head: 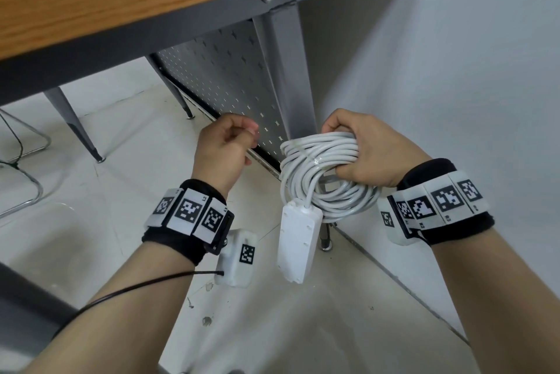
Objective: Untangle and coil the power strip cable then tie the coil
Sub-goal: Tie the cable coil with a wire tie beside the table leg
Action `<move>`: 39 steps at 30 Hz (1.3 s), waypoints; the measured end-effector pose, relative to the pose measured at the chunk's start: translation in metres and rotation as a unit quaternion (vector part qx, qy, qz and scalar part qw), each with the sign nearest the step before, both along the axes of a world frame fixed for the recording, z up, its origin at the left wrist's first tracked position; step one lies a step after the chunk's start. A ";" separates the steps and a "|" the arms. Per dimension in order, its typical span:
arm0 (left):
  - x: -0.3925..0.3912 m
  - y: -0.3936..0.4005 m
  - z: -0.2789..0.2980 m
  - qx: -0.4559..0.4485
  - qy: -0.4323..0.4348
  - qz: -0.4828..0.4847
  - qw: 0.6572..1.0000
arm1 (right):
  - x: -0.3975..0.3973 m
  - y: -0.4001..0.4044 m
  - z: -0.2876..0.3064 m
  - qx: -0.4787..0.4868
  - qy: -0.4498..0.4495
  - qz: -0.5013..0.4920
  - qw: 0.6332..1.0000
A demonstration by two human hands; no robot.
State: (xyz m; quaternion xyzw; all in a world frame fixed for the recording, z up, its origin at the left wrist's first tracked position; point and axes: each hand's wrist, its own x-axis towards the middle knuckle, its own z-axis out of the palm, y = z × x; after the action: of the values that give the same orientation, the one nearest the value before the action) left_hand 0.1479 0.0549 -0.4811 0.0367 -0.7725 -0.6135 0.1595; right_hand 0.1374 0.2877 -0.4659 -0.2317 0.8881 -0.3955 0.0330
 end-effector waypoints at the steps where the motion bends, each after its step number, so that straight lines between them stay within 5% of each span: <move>1: -0.001 0.001 -0.003 -0.006 -0.014 -0.013 1.000 | 0.001 0.000 0.000 -0.002 0.000 0.001 1.000; 6: -0.008 0.012 -0.028 -0.092 -0.135 -0.144 0.976 | 0.004 0.002 0.000 -0.001 0.002 0.014 1.000; 15: -0.014 0.014 -0.054 -0.191 -0.252 -0.196 0.928 | 0.013 0.002 -0.007 0.034 -0.030 0.048 0.998; 24: -0.008 -0.004 -0.050 -0.099 -0.241 -0.157 0.953 | 0.015 -0.002 -0.014 0.019 -0.045 0.034 0.998; 30: -0.007 0.002 -0.042 0.041 -0.203 -0.103 0.973 | 0.015 0.000 -0.016 0.017 -0.043 0.019 0.999; 39: -0.002 -0.013 -0.034 0.102 -0.178 -0.048 0.977 | 0.025 0.015 -0.024 0.022 -0.049 -0.007 0.999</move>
State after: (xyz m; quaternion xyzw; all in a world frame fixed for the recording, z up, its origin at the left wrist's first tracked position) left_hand 0.1460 0.0414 -0.5148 0.1244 -0.7227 -0.6797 -0.0150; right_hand 0.1622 0.3029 -0.4897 -0.2054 0.8957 -0.3865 0.0788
